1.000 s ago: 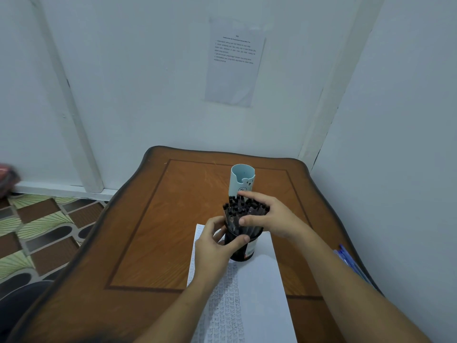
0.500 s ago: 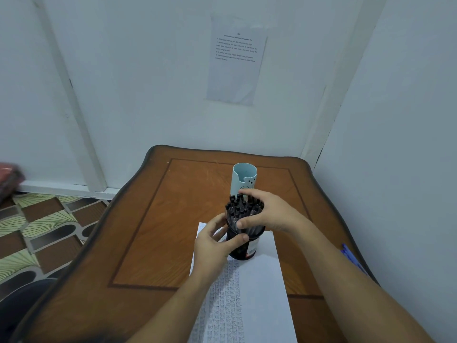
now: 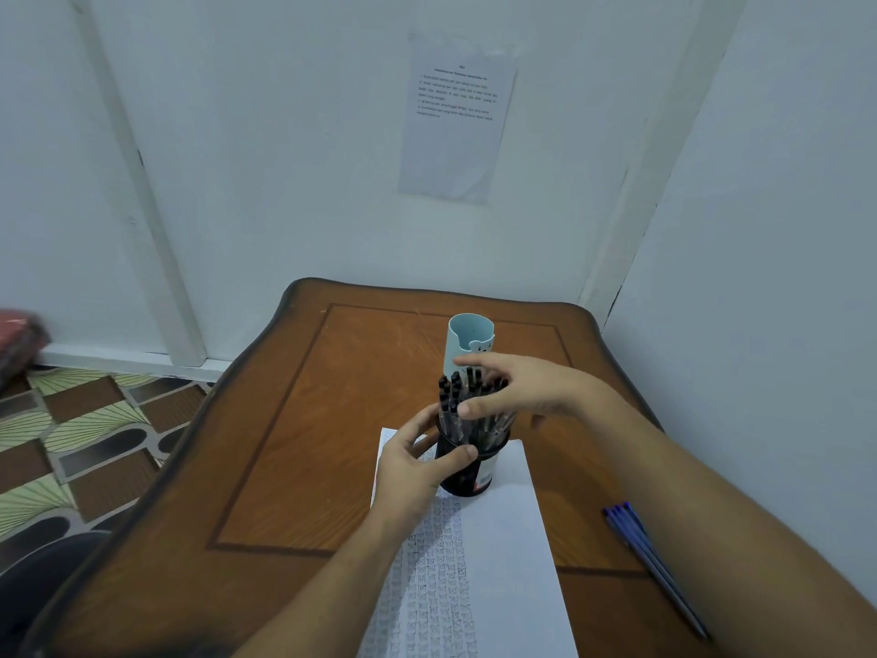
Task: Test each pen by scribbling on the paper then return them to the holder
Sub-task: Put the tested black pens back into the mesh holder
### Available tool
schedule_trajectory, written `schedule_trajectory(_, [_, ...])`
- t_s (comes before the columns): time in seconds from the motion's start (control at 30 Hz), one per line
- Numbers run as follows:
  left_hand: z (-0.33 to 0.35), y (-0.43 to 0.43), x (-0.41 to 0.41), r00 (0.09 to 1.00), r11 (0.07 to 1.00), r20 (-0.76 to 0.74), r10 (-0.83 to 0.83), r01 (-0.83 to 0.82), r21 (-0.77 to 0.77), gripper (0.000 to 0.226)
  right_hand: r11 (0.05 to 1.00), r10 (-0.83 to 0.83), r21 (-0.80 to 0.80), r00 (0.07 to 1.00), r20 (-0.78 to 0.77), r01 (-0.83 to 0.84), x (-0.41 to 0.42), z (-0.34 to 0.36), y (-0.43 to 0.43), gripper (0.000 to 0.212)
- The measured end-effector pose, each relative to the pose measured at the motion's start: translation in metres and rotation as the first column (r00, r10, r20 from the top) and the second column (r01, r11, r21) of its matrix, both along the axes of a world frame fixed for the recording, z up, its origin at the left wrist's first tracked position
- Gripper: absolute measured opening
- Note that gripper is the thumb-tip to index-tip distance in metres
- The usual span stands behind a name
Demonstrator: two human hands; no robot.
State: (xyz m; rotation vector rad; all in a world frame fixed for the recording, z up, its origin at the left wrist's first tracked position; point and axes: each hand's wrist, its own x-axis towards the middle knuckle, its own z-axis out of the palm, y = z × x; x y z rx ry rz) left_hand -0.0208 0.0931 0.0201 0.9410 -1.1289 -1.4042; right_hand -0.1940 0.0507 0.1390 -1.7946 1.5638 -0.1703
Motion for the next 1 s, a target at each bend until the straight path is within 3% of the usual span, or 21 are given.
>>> schedule_trajectory(0.2, [0.001,-0.001,0.0,1.0,1.0,0.007,0.0,0.0,0.003,0.057,0.992,0.053,-0.107,0.995,-0.088,-0.062,0.023,-0.003,-0.001,0.058])
schedule_trajectory(0.3, [0.001,-0.002,0.0,1.0,1.0,0.019,0.012,-0.012,0.01,0.06,0.982,0.177,-0.048,0.978,-0.109,-0.183,0.019,0.005,-0.007,0.063])
schedule_trajectory(0.37, [0.001,-0.002,0.0,1.0,1.0,0.009,0.011,-0.011,0.018,0.063,0.976,0.213,-0.025,0.976,-0.041,-0.215,0.012,0.011,-0.009,0.068])
schedule_trajectory(0.47, [0.002,-0.002,0.0,1.0,1.0,0.001,0.003,-0.003,0.023,0.062,0.988,0.154,-0.022,0.987,0.035,-0.153,0.004,0.014,-0.008,0.067])
schedule_trajectory(0.6, [-0.001,-0.002,0.001,1.0,1.0,0.029,0.009,-0.01,0.014,0.061,0.999,-0.013,0.049,0.987,-0.161,0.021,0.014,0.006,-0.004,0.082])
schedule_trajectory(0.67, [-0.001,-0.002,0.002,1.0,1.0,0.023,0.022,-0.022,0.019,0.061,0.999,-0.013,0.027,0.985,-0.174,0.018,0.021,0.003,-0.004,0.075])
schedule_trajectory(0.77, [0.0,-0.002,0.001,1.0,1.0,0.022,0.01,-0.01,0.02,0.058,0.999,0.036,0.028,0.989,-0.145,-0.032,0.024,0.008,-0.007,0.051])
schedule_trajectory(1.0, [0.002,-0.003,0.001,0.999,0.999,0.032,0.015,-0.016,0.032,0.058,0.988,0.145,0.041,0.983,0.109,-0.151,-0.002,0.01,-0.009,0.082])
